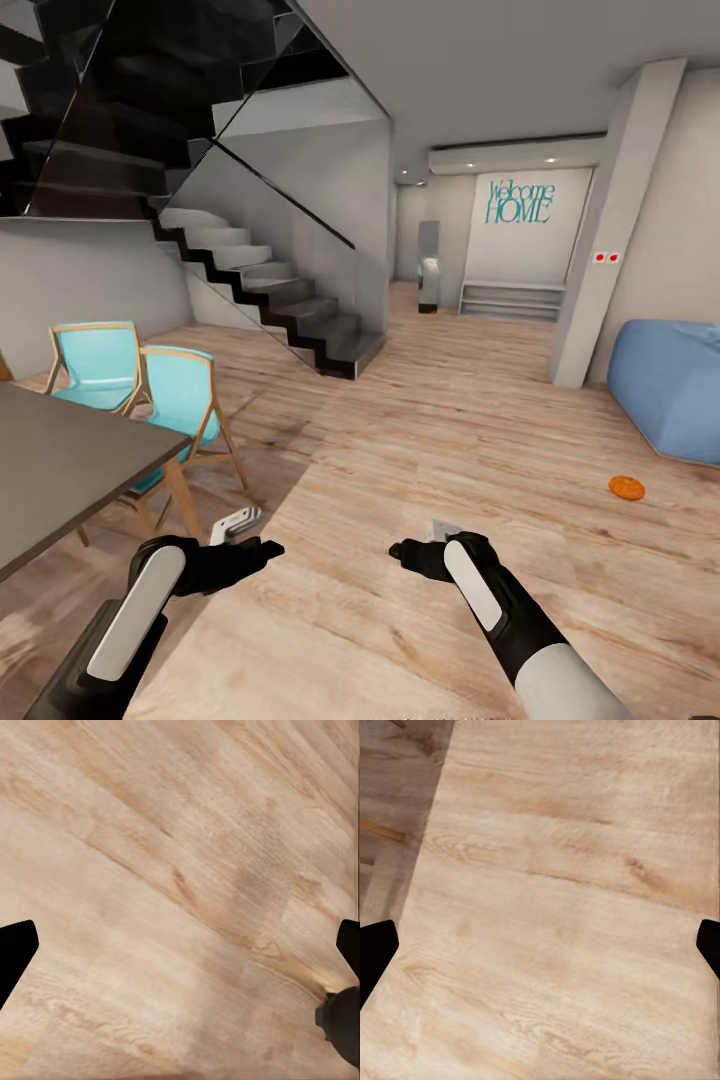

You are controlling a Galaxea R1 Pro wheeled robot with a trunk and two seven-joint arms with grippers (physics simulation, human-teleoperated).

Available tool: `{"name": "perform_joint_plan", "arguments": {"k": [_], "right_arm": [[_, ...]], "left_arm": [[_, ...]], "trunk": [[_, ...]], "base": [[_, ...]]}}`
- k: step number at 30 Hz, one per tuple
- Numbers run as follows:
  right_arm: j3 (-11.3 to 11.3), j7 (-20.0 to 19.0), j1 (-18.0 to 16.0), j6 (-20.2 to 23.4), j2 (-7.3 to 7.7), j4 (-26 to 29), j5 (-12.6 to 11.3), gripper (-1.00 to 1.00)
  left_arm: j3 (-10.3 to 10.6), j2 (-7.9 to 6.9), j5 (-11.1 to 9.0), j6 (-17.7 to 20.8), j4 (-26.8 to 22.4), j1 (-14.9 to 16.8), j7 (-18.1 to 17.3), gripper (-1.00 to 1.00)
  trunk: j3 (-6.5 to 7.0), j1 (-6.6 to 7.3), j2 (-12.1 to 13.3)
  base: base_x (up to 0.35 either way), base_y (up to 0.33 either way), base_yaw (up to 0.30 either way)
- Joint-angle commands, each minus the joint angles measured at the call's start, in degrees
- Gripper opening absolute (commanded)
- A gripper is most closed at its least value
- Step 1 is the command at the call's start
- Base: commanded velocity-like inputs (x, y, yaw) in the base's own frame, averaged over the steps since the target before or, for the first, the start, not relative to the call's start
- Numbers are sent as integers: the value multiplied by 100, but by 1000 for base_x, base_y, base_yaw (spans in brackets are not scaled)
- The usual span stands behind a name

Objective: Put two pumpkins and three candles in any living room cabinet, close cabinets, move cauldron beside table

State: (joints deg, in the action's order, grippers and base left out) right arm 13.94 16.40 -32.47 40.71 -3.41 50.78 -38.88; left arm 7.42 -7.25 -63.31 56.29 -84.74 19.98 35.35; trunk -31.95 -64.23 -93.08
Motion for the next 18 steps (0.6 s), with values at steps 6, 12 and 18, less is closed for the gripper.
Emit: {"name": "perform_joint_plan", "arguments": {"k": [6,12,18], "right_arm": [[12,56,-5,7,1,3,-58,100],[12,56,-5,7,4,7,-58,100],[12,56,-5,7,5,9,-58,100]], "left_arm": [[16,-5,-57,3,-8,5,60,100],[2,-9,-59,4,-8,5,60,100],[24,-8,-55,4,-8,6,60,100]], "trunk": [[-6,0,-3],[1,0,-3],[14,0,-3]], "base": [[0,0,-293],[0,21,-293],[101,111,-293]]}}
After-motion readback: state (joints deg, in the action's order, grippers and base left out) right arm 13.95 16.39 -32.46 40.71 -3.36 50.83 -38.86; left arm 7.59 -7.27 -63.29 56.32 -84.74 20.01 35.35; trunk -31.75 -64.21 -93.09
